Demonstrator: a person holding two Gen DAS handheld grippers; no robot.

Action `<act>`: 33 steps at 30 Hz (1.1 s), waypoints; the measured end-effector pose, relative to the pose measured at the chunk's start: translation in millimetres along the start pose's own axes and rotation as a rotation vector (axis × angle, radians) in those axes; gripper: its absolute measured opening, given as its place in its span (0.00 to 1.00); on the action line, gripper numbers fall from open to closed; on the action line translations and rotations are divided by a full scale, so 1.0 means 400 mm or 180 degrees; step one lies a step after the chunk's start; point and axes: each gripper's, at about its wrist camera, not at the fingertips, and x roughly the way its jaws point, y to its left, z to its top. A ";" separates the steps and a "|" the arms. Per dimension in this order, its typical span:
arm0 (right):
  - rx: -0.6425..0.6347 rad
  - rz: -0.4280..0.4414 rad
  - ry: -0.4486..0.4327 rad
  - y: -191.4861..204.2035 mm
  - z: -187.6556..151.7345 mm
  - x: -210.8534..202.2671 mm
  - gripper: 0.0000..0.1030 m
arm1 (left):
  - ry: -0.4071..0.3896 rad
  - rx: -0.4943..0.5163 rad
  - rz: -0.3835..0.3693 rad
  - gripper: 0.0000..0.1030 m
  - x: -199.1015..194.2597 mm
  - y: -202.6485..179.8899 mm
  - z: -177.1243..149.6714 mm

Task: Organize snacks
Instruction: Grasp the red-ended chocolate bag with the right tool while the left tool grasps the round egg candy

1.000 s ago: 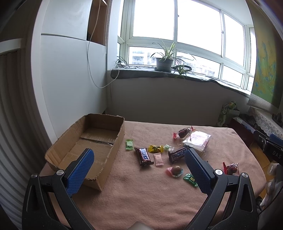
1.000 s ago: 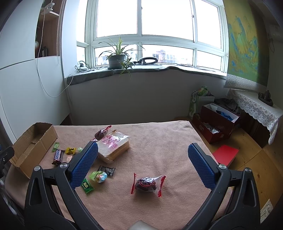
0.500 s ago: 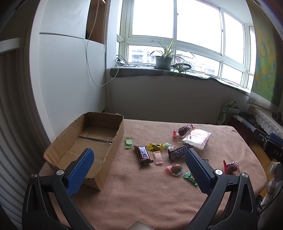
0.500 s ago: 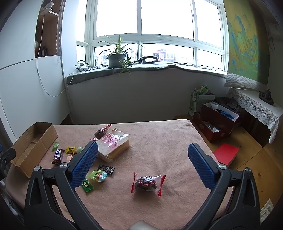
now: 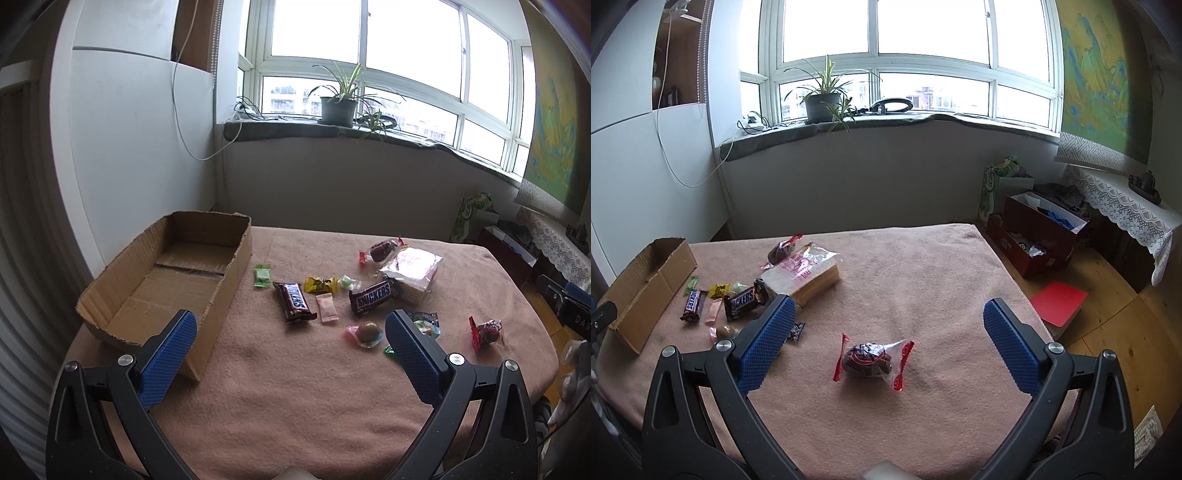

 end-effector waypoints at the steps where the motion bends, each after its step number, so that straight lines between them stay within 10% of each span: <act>1: 0.0026 -0.0003 0.0027 -0.012 -0.009 0.005 1.00 | 0.0018 0.0002 -0.0013 0.98 0.004 -0.001 -0.004; 15: 0.0121 0.0257 0.0565 -0.046 -0.075 0.108 0.91 | 0.0413 0.0134 -0.0341 0.75 0.101 -0.067 -0.051; 33: 0.0055 0.0251 0.0910 -0.007 -0.080 0.247 0.91 | 0.0936 0.0086 -0.0640 0.69 0.306 -0.133 -0.052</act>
